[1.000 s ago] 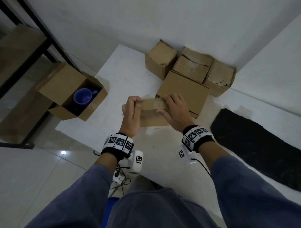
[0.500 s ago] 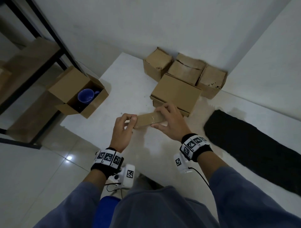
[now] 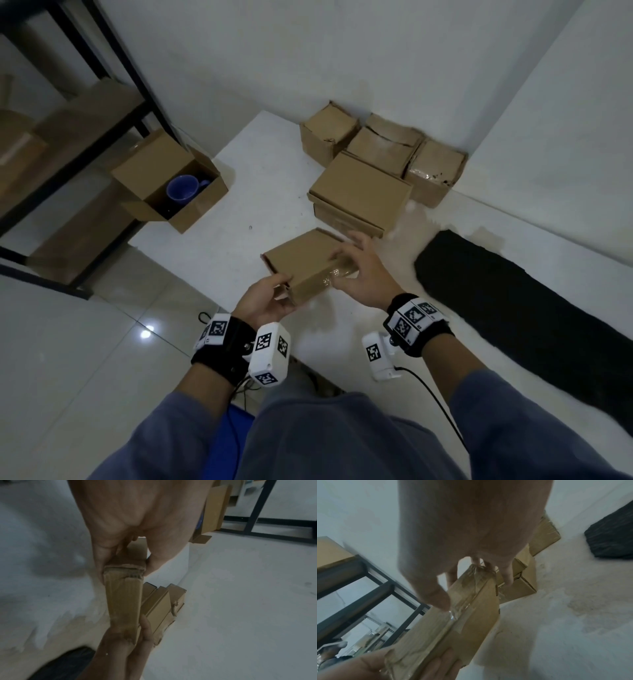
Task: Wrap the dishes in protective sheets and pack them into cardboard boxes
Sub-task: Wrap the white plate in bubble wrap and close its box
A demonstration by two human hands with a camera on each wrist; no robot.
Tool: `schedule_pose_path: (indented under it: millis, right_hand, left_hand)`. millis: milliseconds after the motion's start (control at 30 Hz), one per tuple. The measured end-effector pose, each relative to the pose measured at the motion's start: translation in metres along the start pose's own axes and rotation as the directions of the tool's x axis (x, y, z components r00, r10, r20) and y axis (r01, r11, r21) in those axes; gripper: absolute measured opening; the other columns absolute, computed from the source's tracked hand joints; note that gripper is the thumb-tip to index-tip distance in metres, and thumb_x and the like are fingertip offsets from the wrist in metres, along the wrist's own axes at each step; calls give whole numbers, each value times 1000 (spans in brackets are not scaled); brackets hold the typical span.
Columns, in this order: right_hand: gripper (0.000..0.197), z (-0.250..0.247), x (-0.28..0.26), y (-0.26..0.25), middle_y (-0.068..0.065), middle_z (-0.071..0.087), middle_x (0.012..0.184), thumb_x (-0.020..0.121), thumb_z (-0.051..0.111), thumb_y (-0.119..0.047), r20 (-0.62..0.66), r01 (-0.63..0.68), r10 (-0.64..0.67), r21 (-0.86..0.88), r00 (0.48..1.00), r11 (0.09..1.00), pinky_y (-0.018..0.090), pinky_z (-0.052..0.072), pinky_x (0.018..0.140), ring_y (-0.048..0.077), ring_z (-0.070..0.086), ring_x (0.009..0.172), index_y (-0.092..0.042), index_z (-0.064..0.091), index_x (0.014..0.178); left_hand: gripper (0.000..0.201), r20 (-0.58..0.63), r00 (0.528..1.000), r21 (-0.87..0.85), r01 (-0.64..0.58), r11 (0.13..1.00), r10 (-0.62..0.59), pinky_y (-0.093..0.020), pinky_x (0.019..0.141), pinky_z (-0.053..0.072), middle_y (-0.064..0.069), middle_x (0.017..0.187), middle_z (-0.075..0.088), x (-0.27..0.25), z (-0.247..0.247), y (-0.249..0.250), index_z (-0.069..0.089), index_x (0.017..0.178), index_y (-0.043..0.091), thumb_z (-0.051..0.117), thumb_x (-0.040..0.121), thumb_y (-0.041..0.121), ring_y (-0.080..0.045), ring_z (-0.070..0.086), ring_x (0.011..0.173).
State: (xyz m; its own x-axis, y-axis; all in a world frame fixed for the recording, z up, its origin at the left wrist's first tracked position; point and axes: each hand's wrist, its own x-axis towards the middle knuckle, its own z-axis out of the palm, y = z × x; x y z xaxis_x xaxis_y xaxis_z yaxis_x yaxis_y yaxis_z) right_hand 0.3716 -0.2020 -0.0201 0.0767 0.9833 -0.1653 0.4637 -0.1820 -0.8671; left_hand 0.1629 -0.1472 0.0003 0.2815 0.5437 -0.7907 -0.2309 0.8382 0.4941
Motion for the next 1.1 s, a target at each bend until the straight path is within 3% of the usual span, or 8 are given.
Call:
schedule_pose_path:
  millis: [167,300,433,567,667,833,967,1100]
  right_hand:
    - [78,5,0,-5,-4,42,142,75,80,-39,-207,-89,185,400,961,912,35,47,100,15,45,130,-32,34,137]
    - [85,11,10,-20,-1,56,139,88,72,-33,-81,-141,286,724,955,675,47,56,91,20,61,119,-38,15,151]
    - [108,11,29,-15,-2,43,151,82,70,-43,-194,-96,320,702,927,705,46,44,109,14,52,129,-36,-9,156]
    - [94,-28,54,0,-2,43,152,86,68,-41,-320,-27,318,665,893,746,46,42,111,14,50,132,-31,9,158]
    - [71,-61,73,10,-4,53,141,93,66,-25,-414,12,309,614,856,789,45,50,104,12,56,124,-29,27,153]
    - [75,-89,94,31,0,54,140,93,68,-30,-529,-241,402,349,747,906,38,48,104,19,54,124,-22,27,155]
    - [78,-86,98,38,4,50,144,90,67,-41,-546,-416,449,192,707,889,48,45,108,25,50,129,-20,27,154]
    - [74,-80,92,26,7,45,137,86,68,-47,-639,-564,484,95,598,821,52,46,102,28,49,123,-23,35,148]
  left_hand:
    - [23,69,993,-80,-94,992,100,-46,83,58,-17,105,60,-5,5,-10,57,110,0,59,88,-5,-29,63,90]
    - [71,88,964,-17,-252,968,253,-60,87,55,-26,126,59,-1,20,-3,39,135,1,68,71,-11,-36,65,105]
    - [44,115,952,127,-298,946,284,-51,89,57,-13,110,62,3,59,14,38,117,12,58,85,-10,-27,66,100]
    - [47,187,969,432,-227,873,160,-45,97,54,-4,111,68,25,83,35,37,131,17,64,95,26,-20,70,100]
    - [33,239,966,555,-219,802,99,-39,97,50,7,94,74,46,88,52,51,128,17,61,97,24,-13,72,91]
    - [24,293,940,733,-337,591,173,-29,81,48,-11,106,67,88,81,78,65,114,22,60,93,12,-17,63,96]
    - [23,313,934,762,-356,541,173,-25,71,46,-11,98,64,118,64,91,67,111,18,60,93,7,-20,61,93]
    - [22,362,911,792,-412,450,196,-26,70,47,-3,90,68,140,38,107,71,98,32,65,88,14,-18,63,86]
